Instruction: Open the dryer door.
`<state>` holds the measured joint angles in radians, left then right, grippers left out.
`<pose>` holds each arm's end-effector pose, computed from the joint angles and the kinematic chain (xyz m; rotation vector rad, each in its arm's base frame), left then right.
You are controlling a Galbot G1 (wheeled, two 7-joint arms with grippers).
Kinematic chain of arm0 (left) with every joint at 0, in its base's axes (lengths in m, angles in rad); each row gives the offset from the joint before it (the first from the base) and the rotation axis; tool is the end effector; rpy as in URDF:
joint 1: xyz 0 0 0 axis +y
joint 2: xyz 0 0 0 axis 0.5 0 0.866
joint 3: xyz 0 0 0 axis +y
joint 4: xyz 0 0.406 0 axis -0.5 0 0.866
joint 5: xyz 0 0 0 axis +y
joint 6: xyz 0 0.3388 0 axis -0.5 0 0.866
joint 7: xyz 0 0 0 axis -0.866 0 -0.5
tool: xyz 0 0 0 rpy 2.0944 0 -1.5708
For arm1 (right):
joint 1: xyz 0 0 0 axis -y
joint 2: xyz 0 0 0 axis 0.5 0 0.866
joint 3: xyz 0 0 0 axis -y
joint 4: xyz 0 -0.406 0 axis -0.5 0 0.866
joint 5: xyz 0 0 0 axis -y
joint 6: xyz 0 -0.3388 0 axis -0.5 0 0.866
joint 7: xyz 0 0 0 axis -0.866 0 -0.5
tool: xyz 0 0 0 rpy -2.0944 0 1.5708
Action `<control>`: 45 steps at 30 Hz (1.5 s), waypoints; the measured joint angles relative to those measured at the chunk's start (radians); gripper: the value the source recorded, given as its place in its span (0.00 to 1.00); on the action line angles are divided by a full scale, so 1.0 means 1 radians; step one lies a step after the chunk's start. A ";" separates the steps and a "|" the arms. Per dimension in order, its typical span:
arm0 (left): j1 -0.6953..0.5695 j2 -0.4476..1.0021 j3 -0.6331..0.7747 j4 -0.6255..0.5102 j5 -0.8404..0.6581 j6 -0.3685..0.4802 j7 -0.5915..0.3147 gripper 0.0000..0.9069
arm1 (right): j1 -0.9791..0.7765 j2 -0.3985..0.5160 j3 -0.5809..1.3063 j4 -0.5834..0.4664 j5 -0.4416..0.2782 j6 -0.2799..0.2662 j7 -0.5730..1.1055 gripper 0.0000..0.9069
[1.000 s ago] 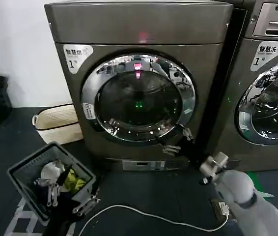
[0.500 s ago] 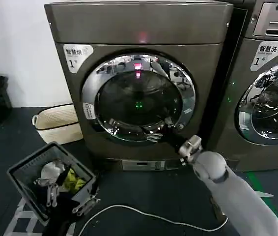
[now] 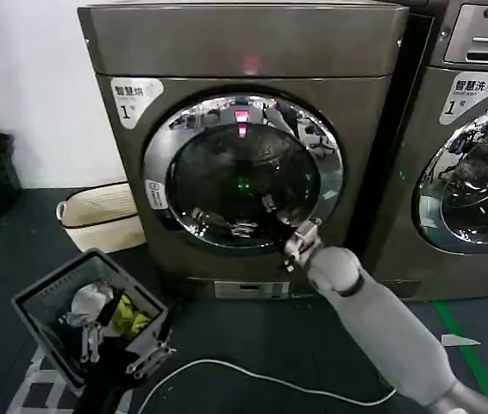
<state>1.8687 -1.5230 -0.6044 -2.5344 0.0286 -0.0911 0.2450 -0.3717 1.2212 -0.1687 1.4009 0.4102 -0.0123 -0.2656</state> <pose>0.0383 0.0217 -0.2275 0.3416 2.8954 0.2200 0.5184 0.0416 -0.2359 -1.1545 2.6790 -0.3271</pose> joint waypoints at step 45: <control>0.030 -0.015 -0.032 -0.035 -0.006 -0.003 0.002 1.00 | 0.195 0.293 -0.052 -0.381 -0.042 0.076 -0.135 1.00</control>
<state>1.8990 -1.5379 -0.6362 -2.5693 0.0223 -0.0941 0.2467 -0.1766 1.5144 -0.2203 1.0199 0.3681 0.0635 -0.4007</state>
